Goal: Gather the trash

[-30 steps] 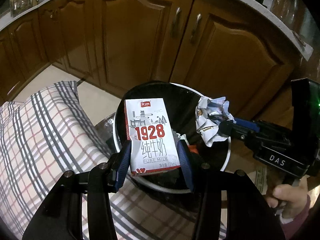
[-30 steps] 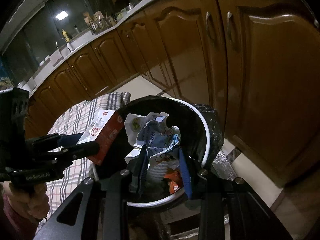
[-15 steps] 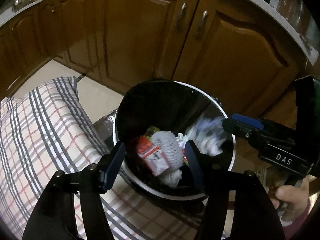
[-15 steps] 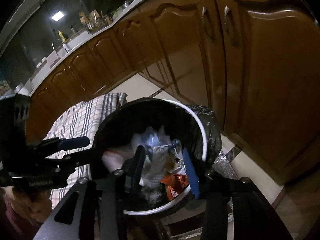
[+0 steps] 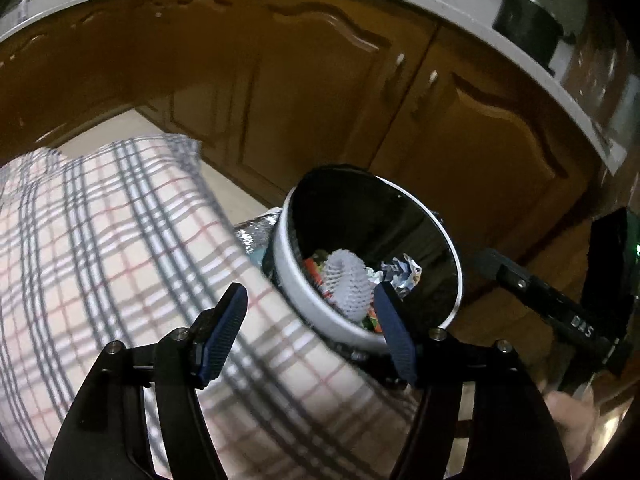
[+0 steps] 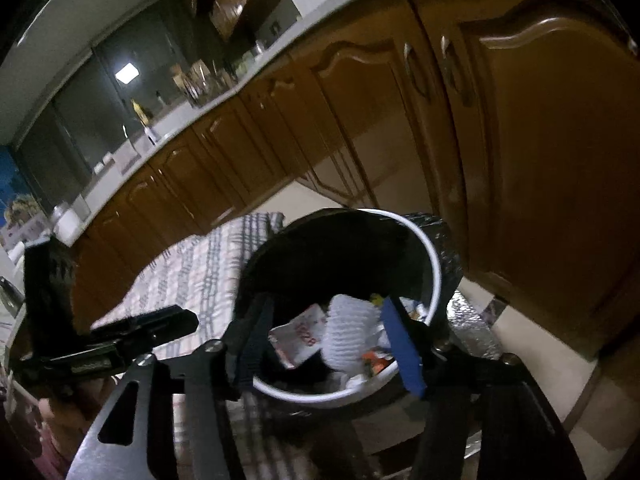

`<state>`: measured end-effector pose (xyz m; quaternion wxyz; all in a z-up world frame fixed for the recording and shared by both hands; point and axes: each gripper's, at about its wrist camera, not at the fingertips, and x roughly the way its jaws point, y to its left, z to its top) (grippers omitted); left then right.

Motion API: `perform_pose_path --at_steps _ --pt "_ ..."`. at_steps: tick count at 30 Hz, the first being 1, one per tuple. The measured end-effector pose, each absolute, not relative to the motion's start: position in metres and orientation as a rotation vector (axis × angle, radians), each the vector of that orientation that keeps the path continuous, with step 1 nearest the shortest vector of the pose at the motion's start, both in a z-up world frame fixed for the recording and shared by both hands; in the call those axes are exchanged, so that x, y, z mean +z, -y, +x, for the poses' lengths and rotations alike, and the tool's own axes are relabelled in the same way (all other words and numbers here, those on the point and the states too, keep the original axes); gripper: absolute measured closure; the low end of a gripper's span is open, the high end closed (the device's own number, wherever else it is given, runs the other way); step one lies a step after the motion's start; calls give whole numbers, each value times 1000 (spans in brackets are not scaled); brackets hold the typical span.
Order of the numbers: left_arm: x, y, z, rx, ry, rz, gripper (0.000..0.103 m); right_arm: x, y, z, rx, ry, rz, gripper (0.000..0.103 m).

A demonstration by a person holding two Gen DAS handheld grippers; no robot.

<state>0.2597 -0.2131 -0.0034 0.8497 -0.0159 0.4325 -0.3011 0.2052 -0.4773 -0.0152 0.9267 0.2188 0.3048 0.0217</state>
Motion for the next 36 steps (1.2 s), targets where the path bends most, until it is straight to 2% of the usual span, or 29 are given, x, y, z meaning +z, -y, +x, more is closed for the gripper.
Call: perform_pose_path --at_steps 9,13,21,24,25,29,36 --pt "-8 159 220 -559 -879 -141 34 -17 434 173 57 -556 470 24" --pt "-12 136 203 -518 -859 -170 33 -19 416 155 43 -517 471 7" --pt "-5 97 166 -452 -751 -178 22 -15 382 130 14 -483 390 4" --pt "9 85 151 -430 -665 -174 10 6 370 116 -15 -415 306 2" --pt "14 80 144 -413 -623 -175 1 11 365 109 -24 -386 285 0" --pt "22 66 123 -354 -506 -167 0 26 341 84 -101 -221 133 0" --pt "5 59 105 -290 -480 -103 0 1 322 84 -99 -239 95 0"
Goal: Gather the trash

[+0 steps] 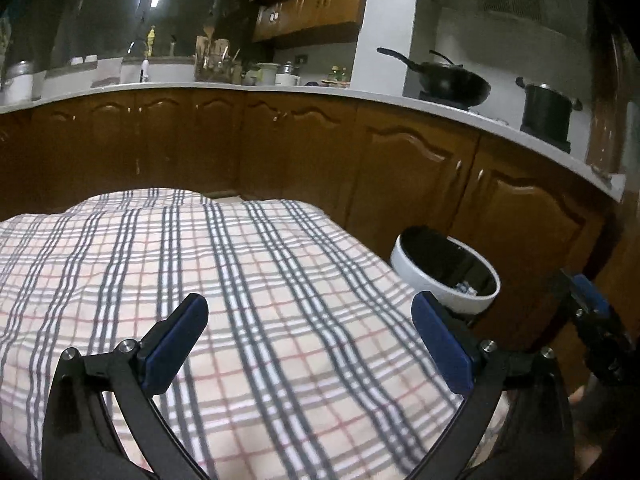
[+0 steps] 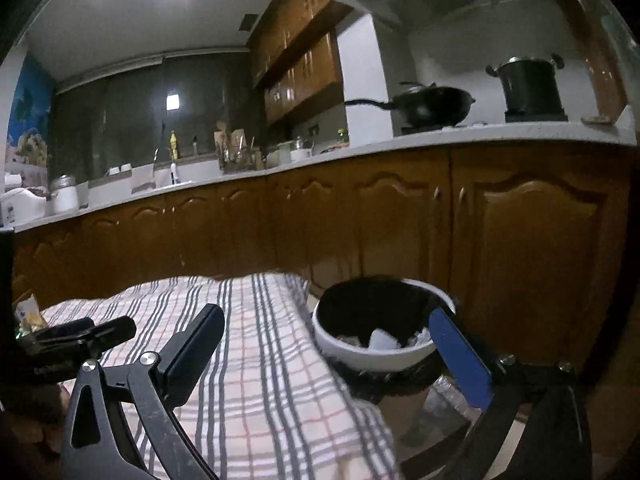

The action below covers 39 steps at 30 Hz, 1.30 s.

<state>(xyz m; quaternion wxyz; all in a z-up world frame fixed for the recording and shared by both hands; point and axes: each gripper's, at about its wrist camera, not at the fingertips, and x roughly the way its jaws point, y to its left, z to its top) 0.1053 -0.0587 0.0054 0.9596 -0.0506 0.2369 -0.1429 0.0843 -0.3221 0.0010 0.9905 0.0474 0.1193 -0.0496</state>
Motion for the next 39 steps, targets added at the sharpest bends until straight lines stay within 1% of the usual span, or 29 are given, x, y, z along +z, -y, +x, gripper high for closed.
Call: perform_pose_path --at_steps 7,21,39 --pt "-3 55 91 -245 -454 -51 0 -16 312 82 -82 -279 108 0" --pt "-1 48 66 -168 -396 -11 0 -18 297 74 -40 -269 100 0" --pt "1 52 55 -133 -370 18 0 -17 295 68 -28 -260 112 0"
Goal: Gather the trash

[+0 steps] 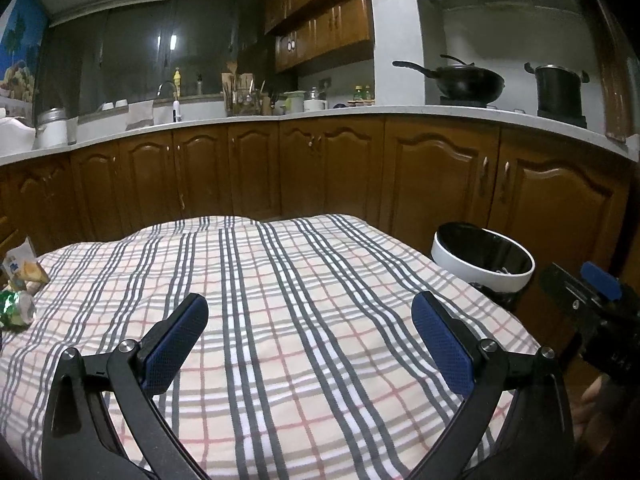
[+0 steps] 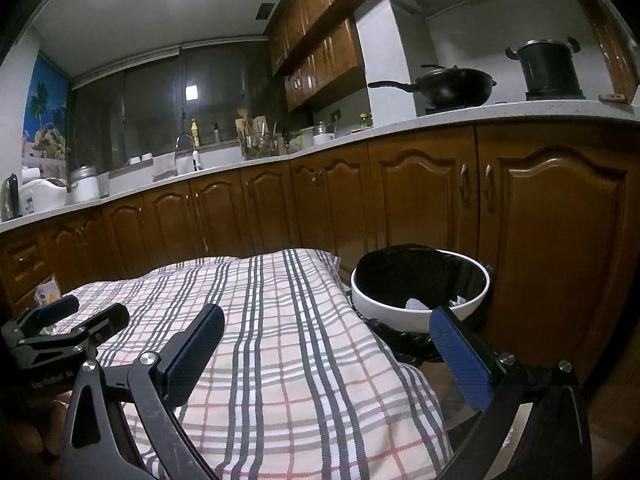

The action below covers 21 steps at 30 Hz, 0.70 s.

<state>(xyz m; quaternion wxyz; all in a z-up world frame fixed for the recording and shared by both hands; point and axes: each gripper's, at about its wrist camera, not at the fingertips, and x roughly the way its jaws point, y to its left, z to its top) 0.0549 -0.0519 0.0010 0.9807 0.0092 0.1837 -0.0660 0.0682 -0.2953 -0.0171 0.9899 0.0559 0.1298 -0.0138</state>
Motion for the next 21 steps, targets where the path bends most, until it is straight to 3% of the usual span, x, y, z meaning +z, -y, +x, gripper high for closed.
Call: perform_pose_path --at_steps 21 --pt "3 58 49 -112 -348 29 0 -14 293 68 -13 -256 118 0"
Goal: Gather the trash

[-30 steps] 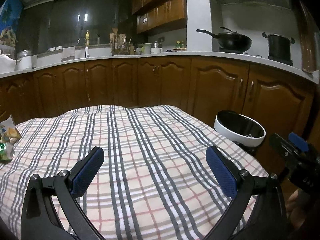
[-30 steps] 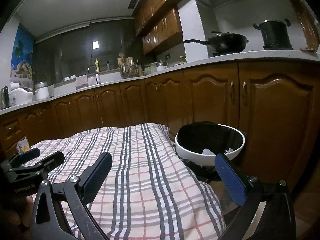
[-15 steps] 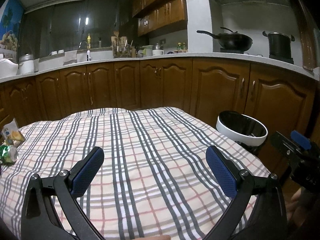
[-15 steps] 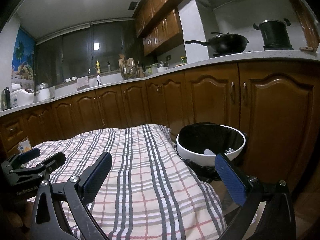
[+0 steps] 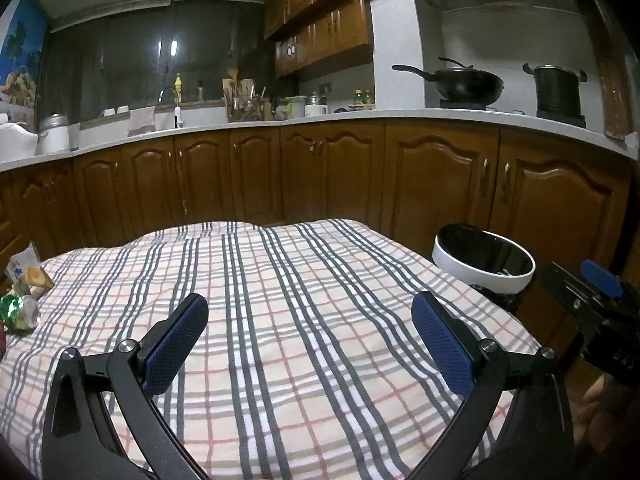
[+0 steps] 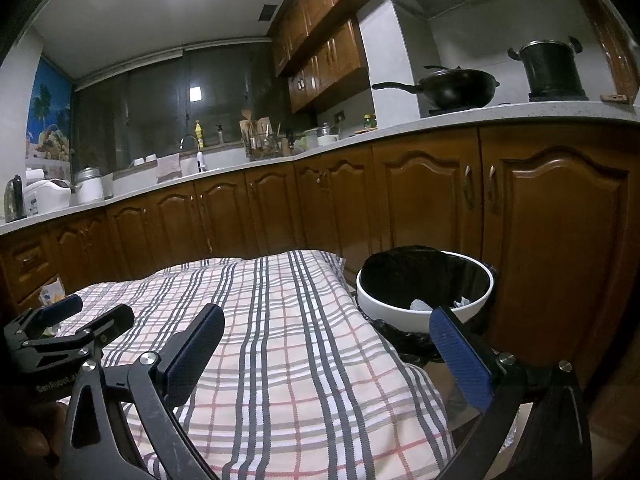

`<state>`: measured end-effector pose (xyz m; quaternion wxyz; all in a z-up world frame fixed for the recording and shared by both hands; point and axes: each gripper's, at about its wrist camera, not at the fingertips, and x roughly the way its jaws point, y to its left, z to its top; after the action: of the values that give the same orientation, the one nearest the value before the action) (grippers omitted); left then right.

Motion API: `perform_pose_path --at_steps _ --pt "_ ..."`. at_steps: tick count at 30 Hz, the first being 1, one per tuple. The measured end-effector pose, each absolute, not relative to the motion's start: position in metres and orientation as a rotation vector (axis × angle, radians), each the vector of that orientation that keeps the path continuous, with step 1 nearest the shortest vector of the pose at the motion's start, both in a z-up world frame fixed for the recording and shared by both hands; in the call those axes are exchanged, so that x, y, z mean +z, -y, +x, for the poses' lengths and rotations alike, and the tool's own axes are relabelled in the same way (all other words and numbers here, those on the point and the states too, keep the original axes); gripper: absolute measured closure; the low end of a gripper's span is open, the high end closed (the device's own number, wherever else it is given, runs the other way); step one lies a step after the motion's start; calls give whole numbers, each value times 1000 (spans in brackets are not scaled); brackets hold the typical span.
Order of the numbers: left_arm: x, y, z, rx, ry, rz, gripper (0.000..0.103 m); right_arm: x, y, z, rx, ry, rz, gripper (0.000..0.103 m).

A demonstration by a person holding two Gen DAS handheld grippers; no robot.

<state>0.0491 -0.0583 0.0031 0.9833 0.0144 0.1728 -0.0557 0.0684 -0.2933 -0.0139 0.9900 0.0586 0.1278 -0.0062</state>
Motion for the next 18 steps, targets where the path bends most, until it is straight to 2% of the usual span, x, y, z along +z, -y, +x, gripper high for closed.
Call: perform_pose_path --at_steps 18 --pt "4 60 47 -115 -344 41 0 -14 291 69 -10 -258 118 0"
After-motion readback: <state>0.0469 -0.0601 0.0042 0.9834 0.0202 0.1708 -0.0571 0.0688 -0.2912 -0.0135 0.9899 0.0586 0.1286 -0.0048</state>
